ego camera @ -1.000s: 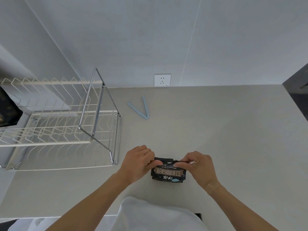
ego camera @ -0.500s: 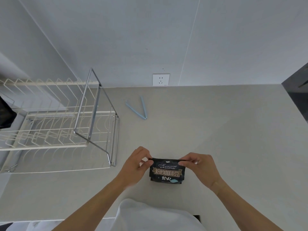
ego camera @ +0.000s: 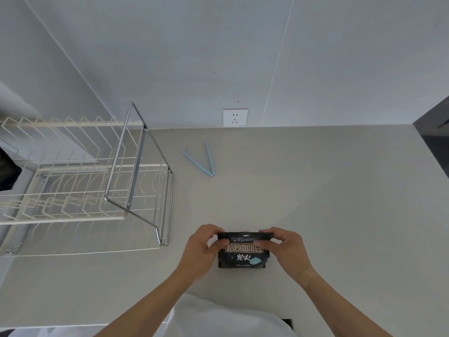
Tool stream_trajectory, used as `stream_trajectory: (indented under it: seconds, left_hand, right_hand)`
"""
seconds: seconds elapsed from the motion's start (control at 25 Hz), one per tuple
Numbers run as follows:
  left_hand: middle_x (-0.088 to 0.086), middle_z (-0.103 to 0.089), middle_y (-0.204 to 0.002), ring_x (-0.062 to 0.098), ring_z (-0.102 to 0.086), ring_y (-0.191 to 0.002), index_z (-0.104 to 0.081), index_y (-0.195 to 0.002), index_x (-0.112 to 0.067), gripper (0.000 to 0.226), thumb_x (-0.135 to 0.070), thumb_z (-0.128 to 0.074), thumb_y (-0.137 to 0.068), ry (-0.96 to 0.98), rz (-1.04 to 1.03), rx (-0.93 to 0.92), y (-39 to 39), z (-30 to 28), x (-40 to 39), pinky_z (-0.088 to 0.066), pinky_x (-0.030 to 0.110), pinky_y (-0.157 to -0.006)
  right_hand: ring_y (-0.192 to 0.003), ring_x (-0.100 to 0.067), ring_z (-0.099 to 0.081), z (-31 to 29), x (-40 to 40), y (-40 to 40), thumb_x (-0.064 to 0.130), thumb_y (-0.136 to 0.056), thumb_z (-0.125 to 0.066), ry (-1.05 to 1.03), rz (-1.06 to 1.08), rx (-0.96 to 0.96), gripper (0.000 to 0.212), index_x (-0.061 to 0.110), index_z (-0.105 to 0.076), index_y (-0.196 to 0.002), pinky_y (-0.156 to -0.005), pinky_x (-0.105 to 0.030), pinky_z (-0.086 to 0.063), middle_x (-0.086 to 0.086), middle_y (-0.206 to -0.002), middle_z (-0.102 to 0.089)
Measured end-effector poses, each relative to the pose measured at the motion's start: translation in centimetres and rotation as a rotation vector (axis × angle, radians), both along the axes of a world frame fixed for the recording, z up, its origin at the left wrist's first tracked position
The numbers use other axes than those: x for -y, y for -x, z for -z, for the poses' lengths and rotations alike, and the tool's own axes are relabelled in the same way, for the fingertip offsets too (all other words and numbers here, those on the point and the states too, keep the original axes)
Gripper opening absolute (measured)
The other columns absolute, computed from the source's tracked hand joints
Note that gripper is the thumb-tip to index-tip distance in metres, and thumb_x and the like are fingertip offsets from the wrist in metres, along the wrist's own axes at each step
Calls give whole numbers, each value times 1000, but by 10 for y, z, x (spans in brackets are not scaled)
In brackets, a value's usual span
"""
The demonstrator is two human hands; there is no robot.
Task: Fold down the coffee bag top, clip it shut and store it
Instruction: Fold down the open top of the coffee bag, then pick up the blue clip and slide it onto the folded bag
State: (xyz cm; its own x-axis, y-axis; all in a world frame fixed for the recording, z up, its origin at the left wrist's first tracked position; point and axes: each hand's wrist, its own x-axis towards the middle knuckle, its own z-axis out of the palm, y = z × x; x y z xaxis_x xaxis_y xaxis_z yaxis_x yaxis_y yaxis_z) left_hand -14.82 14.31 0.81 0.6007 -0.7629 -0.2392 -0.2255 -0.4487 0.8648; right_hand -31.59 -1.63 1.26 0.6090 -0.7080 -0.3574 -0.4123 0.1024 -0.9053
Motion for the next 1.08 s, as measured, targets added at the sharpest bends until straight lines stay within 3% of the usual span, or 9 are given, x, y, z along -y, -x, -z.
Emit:
stream_trajectory:
  seconds: [0.28, 0.44, 0.56, 0.68, 0.72, 0.8, 0.92, 1.08]
  left_hand:
    - [-20, -68, -87, -5, -57, -88, -61, -78, -45, 34, -13, -73, -84, 2, -15, -50, -17, 1, 9, -42, 15, -77]
    - [-9, -74, -98, 9, -66, -93, -73, -85, -28, 18, -12, -77, -77, -111, 159, -363, -52, -8, 18, -48, 29, -85]
    - [-1, -73, -108, 16, -64, -106, -71, -100, -20, 24, -14, -70, -77, -171, 306, -558, -87, -12, 39, -45, 34, -88]
    - [7, -70, -114, 22, -67, -99, -69, -104, -18, 24, -15, -67, -80, -201, 30, -619, -112, -2, 75, -52, 36, -84]
    - [12, -69, -115, 23, -67, -92, -67, -105, -16, 24, -14, -68, -81, -222, -133, -553, -118, 4, 90, -53, 35, -78]
    - [16, -64, -121, 27, -65, -92, -57, -118, -16, 38, -20, -68, -83, -326, -293, -222, -128, 16, 117, -52, 36, -76]
    - [13, -55, -127, 32, -58, -109, -38, -138, -22, 61, -41, -63, -85, -578, -81, 154, -138, 25, 146, -46, 36, -80]
    - [14, -51, -122, 33, -55, -107, -50, -122, -14, 44, -44, -55, -90, -716, -7, 318, -140, 30, 157, -45, 38, -76]
  right_hand:
    - [-82, 5, -67, 6, 16, -19, 11, -68, -85, 23, -48, -32, 22, 30, -76, -74, -72, -12, -52, 6, -93, -75]
    - [-80, 6, -66, 8, 23, -21, 13, -67, -85, 40, -90, -54, 26, 36, -75, -69, -69, -6, -48, 13, -87, -75]
    - [-72, 8, -63, 8, 30, -26, 16, -68, -84, 65, -150, -72, 27, 40, -74, -64, -67, -3, -43, 20, -72, -74]
    - [-70, 8, -61, 7, 36, -31, 19, -69, -83, 57, -180, -93, 14, 30, -75, -69, -64, -4, -44, 17, -74, -74]
    - [-71, 7, -61, 7, 39, -32, 21, -69, -83, 45, -189, -103, 12, 29, -74, -71, -64, -4, -44, 16, -75, -74]
    - [-74, 8, -62, 7, 42, -32, 25, -69, -82, 34, -213, -132, 10, 30, -74, -73, -64, -4, -44, 18, -76, -74]
    - [-79, 4, -63, 6, 46, -33, 30, -69, -81, 49, -254, -157, 10, 29, -74, -76, -68, -5, -44, 16, -77, -74]
    - [-79, 2, -63, 6, 47, -34, 30, -70, -80, 66, -270, -162, 8, 29, -74, -75, -71, -6, -45, 18, -75, -73]
